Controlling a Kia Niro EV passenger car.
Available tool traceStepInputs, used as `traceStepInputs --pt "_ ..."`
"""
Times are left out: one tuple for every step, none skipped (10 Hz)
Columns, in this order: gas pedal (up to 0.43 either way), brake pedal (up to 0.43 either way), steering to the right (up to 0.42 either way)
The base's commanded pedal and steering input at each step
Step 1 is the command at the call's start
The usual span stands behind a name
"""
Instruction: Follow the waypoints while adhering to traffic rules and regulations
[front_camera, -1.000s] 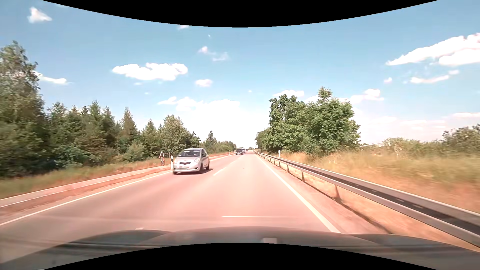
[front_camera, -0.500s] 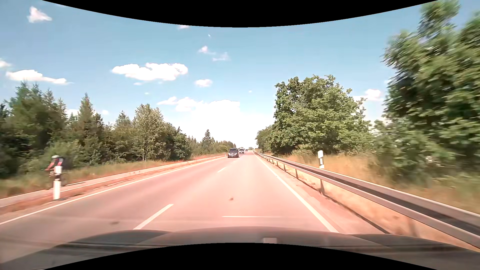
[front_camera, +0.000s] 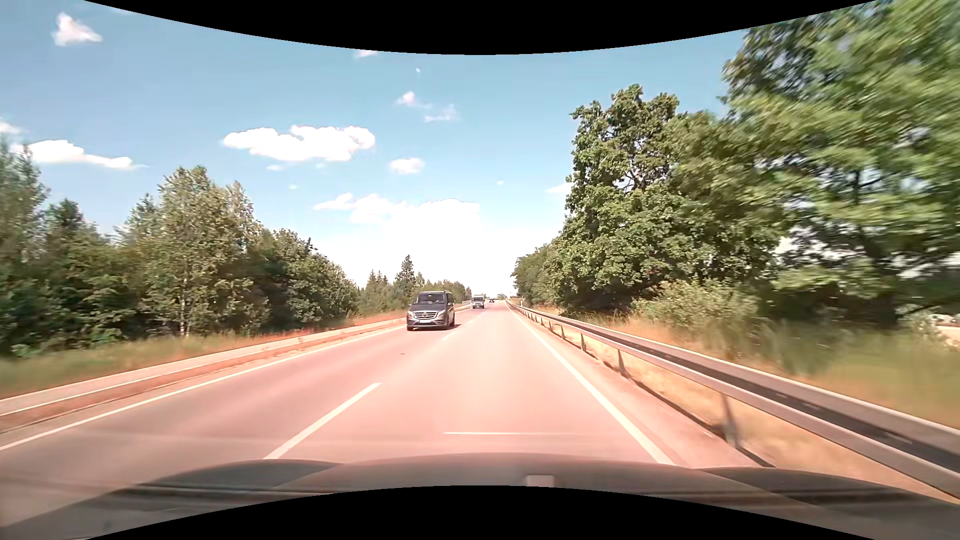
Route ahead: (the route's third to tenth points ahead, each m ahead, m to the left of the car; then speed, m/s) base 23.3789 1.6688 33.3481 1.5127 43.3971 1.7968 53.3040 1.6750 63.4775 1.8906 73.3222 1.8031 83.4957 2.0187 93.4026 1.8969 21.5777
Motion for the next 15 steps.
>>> traceStepInputs --pt "0.228 0.0 -0.002" --pt "0.228 0.0 -0.002" --pt "0.228 0.0 -0.002" --pt "0.228 0.0 -0.002" --pt "0.228 0.0 -0.003" --pt "0.228 0.0 -0.003" --pt "0.228 0.0 -0.003" --pt "0.228 0.0 -0.003" --pt "0.228 0.0 -0.003" --pt "0.228 0.0 -0.003" --pt "0.228 0.0 -0.003" --pt "0.228 0.0 -0.003" --pt "0.228 0.0 -0.003" --pt "0.228 0.0 -0.003" --pt "0.228 0.0 -0.003"
